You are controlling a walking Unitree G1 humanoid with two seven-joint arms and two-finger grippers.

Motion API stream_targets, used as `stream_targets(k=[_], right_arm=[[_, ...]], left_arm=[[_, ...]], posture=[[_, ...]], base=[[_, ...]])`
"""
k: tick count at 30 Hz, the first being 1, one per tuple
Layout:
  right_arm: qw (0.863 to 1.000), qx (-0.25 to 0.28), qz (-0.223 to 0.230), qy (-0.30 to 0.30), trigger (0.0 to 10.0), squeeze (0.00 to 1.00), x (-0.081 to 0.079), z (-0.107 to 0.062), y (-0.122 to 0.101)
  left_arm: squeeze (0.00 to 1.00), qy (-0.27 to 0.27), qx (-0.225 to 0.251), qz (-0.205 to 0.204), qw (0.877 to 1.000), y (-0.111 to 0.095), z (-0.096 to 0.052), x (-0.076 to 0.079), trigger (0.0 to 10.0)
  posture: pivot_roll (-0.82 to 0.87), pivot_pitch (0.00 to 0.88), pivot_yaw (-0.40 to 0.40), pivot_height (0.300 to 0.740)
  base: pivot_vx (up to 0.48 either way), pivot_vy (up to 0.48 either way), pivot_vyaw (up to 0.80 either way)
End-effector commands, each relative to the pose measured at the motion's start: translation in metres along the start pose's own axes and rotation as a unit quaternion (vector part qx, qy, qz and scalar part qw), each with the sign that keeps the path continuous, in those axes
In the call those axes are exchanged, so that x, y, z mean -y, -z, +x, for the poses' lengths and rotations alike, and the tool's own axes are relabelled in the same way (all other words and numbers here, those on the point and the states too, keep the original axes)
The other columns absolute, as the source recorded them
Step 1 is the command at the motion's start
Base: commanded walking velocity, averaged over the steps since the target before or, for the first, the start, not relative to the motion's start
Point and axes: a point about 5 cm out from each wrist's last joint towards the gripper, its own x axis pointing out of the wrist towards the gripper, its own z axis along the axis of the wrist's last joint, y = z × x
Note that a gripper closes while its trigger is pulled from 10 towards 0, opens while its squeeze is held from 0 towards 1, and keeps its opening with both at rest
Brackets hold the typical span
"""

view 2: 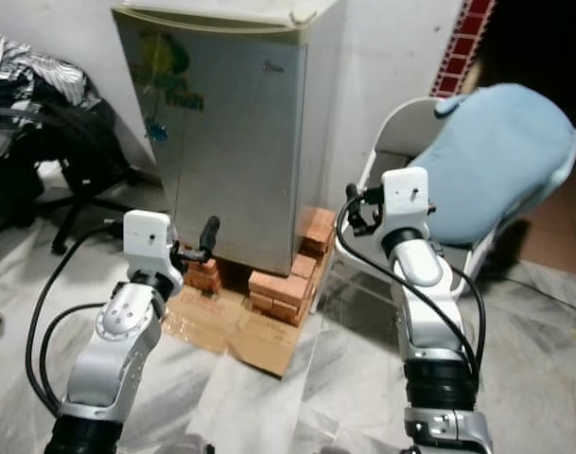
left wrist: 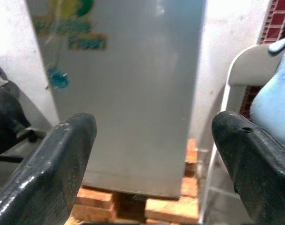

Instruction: Restocking fridge

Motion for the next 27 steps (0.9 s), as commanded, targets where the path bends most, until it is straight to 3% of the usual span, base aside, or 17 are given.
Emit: stream_targets(k=[1, 27], right_arm=[[1.000, 0.007, 0.003, -0.011, 10.0, 0.00, -0.005, 0.001, -0.004], [0.999, 0.002, 0.022, -0.032, 10.0, 0.00, -0.020, 0.000, -0.001]], left_arm=[[0.00, -0.012, 0.002, 0.003, 1.000, -0.002, 0.001, -0.008, 10.0], [0.00, 0.006, -0.007, 0.004, 1.000, 0.000, -0.004, -0.003, 10.0]], posture=[[0.04, 0.000, -0.015, 0.740], [0.05, 0.000, -0.024, 0.740]], base=[[0.000, 0.480, -0.69], [0.000, 0.480, -0.80]])
